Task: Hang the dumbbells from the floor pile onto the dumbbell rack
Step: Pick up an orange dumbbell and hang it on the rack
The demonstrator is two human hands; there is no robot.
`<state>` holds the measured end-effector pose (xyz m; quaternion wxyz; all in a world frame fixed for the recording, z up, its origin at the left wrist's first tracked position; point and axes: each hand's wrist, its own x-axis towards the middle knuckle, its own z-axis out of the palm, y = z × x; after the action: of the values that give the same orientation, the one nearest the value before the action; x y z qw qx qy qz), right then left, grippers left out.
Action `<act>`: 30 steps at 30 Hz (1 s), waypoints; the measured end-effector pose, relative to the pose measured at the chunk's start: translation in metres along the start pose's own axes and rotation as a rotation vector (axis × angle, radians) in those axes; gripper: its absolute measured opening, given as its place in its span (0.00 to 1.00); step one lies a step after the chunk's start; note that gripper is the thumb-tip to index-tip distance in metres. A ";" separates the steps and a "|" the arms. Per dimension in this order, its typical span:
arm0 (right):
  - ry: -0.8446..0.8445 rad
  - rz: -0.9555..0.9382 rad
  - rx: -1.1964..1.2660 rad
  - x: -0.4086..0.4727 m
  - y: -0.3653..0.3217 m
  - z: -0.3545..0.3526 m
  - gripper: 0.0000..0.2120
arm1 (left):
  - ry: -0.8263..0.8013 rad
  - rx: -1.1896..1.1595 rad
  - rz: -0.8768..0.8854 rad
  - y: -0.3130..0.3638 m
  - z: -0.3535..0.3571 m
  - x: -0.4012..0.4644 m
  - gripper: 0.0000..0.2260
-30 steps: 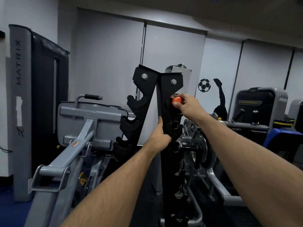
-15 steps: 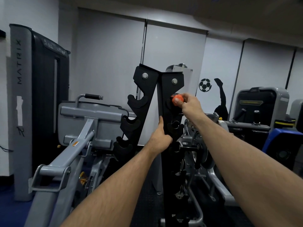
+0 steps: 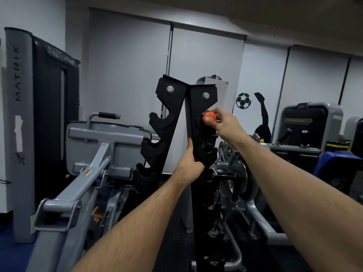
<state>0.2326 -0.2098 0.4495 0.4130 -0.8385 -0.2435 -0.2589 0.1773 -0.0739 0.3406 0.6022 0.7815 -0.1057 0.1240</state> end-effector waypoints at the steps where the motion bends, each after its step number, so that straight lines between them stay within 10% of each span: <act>1: -0.017 0.007 -0.006 0.000 0.000 0.000 0.17 | -0.002 -0.004 0.003 0.001 -0.001 -0.001 0.48; 11: -0.048 -0.002 -0.038 -0.002 -0.002 -0.001 0.32 | 0.002 0.028 0.074 0.002 -0.001 -0.005 0.46; 23: 0.119 0.043 0.080 0.003 -0.005 0.011 0.12 | 0.005 0.045 0.078 -0.001 0.001 -0.003 0.46; 30: 0.124 0.026 0.021 0.005 -0.004 0.013 0.16 | -0.011 0.052 0.082 -0.007 -0.003 0.002 0.47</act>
<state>0.2364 -0.1956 0.4478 0.4394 -0.8196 -0.2092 -0.3024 0.1811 -0.0695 0.3353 0.5756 0.7925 -0.1380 0.1470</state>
